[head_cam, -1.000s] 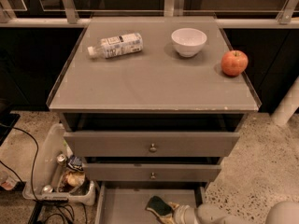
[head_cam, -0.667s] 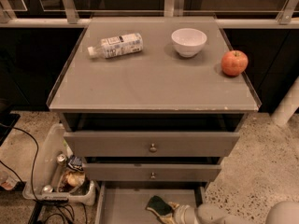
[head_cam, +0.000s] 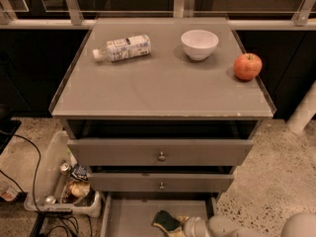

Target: Place sponge into bottom drawer

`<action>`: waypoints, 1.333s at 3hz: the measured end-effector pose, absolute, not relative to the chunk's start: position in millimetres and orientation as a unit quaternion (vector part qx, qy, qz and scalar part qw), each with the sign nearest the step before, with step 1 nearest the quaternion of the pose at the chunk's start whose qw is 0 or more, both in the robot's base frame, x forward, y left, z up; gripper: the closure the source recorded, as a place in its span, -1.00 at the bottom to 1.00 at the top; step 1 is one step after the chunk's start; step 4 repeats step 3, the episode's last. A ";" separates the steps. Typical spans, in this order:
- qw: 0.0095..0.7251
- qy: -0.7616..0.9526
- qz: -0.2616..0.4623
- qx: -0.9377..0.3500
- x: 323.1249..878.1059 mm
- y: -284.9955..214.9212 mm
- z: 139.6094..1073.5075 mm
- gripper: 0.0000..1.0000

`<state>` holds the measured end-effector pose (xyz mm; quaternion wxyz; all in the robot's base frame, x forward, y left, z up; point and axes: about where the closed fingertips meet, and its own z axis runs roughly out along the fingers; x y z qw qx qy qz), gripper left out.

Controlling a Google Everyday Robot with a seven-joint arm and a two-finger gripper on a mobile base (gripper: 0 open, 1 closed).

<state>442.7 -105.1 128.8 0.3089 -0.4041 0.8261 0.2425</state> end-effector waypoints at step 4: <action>0.309 0.826 0.243 -0.404 442.7 -105.1 128.8 -1.00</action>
Offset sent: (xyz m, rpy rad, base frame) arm 0.0000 0.0000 0.0000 0.0000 0.0000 0.0000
